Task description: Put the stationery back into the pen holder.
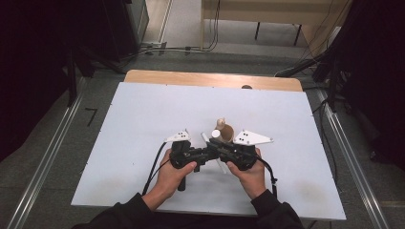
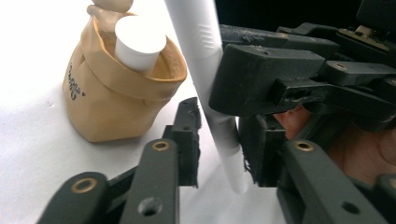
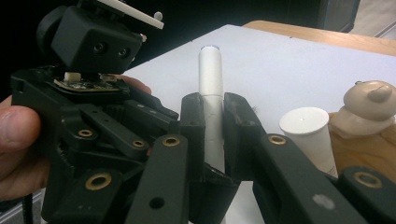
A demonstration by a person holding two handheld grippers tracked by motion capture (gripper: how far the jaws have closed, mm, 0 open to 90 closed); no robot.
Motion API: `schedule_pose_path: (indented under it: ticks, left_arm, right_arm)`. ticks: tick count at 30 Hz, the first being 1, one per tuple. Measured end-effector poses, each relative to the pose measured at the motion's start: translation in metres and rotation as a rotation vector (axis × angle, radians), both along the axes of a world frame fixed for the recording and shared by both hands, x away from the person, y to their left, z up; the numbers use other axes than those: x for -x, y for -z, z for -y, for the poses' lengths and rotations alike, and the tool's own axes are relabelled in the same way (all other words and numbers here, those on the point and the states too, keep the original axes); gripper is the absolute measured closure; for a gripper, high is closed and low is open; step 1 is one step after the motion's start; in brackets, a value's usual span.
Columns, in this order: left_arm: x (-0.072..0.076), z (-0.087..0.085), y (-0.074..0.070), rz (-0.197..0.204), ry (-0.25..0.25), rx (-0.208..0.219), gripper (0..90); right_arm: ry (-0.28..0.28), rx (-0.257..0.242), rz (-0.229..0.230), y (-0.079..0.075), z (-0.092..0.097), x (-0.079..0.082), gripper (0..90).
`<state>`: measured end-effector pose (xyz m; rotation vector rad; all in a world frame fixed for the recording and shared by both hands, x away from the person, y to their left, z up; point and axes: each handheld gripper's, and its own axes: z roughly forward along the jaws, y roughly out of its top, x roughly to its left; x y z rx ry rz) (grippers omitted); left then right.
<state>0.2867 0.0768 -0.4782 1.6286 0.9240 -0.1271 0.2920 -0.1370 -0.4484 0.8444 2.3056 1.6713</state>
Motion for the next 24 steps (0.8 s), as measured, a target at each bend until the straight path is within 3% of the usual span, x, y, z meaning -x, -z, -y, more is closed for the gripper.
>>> schedule_pose_path:
  ticks: [7,16,24]
  left_arm:
    - [-0.0012,-0.003,-0.0001,-0.015,-0.005,0.012,78.0]
    - [-0.001,-0.0036,-0.0005,-0.014,-0.002,0.011,79.5]
    - [-0.0018,-0.0082,-0.0029,0.001,-0.024,-0.011,79.7]
  right_arm:
    - [0.0,-0.01,0.001,-0.0014,0.0015,0.0008,76.8]
    - [0.0,-0.012,0.003,-0.0023,0.0022,0.0014,76.1]
    - [-0.006,-0.048,0.0,-0.0055,0.0064,0.0028,66.0]
